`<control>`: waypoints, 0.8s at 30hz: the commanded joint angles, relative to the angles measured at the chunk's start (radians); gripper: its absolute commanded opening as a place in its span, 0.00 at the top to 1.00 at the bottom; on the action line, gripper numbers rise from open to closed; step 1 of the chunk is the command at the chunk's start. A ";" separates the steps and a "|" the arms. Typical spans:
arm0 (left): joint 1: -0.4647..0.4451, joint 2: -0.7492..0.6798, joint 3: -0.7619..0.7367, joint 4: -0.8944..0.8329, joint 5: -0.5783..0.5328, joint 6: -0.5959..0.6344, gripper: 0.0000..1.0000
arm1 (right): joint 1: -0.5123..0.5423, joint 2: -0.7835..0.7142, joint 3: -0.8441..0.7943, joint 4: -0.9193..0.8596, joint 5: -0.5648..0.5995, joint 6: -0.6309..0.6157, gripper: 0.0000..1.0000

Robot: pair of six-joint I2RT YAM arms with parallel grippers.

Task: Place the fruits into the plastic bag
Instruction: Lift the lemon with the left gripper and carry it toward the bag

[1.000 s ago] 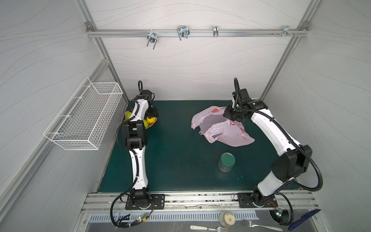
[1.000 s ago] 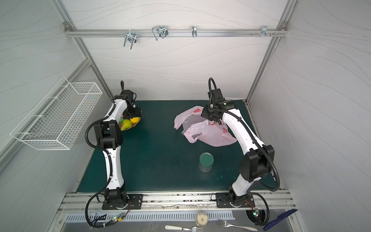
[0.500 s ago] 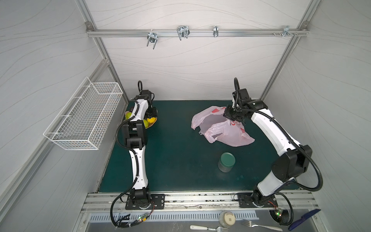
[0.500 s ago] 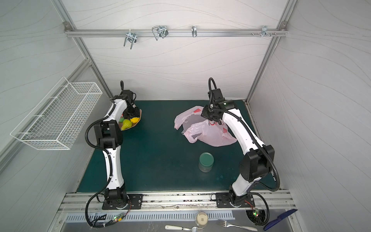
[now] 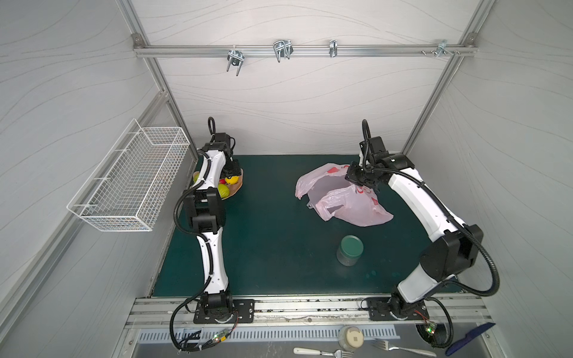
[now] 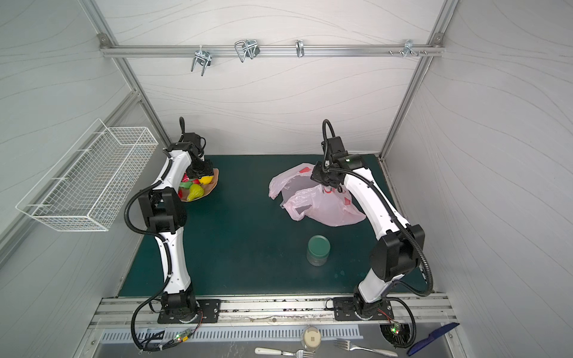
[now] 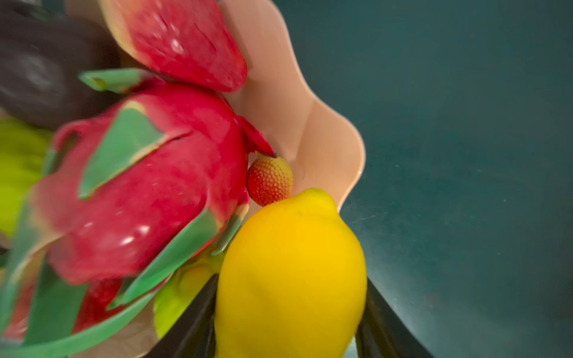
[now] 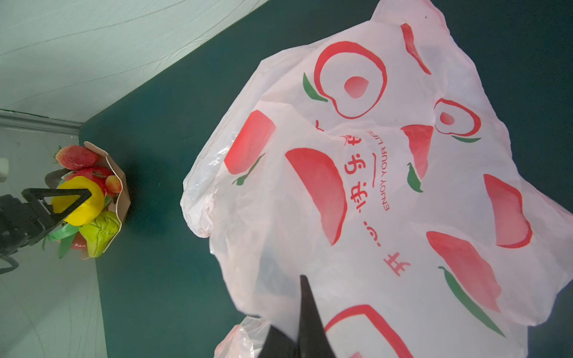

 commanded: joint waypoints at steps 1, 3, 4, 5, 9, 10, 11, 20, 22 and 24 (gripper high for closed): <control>0.007 -0.069 0.030 -0.009 0.038 -0.002 0.59 | 0.005 -0.035 0.015 -0.020 0.009 -0.006 1.00; 0.007 -0.091 0.016 -0.006 0.053 -0.003 0.61 | 0.005 -0.036 0.016 -0.019 0.008 -0.006 1.00; 0.007 -0.102 0.007 -0.004 0.057 0.000 0.61 | 0.005 -0.035 0.016 -0.020 0.006 -0.005 1.00; 0.006 -0.114 -0.003 -0.003 0.059 0.002 0.61 | 0.004 -0.035 0.015 -0.019 0.006 -0.005 1.00; 0.007 -0.176 -0.065 0.006 0.102 0.005 0.62 | 0.005 -0.041 0.008 -0.019 0.005 -0.003 1.00; 0.007 -0.200 -0.095 0.016 0.122 0.002 0.62 | 0.004 -0.043 0.006 -0.018 0.008 -0.004 1.00; 0.007 -0.227 -0.128 0.027 0.144 -0.005 0.62 | 0.005 -0.044 0.005 -0.018 0.007 -0.004 1.00; -0.032 -0.501 -0.518 0.208 0.319 -0.013 0.63 | 0.004 -0.042 0.003 -0.014 -0.002 -0.007 1.00; -0.059 -0.548 -0.576 0.229 0.334 -0.006 0.63 | 0.005 -0.037 0.002 -0.017 -0.005 -0.011 1.00; -0.094 -0.597 -0.641 0.269 0.348 -0.006 0.63 | 0.004 -0.037 -0.001 -0.018 -0.007 -0.011 1.00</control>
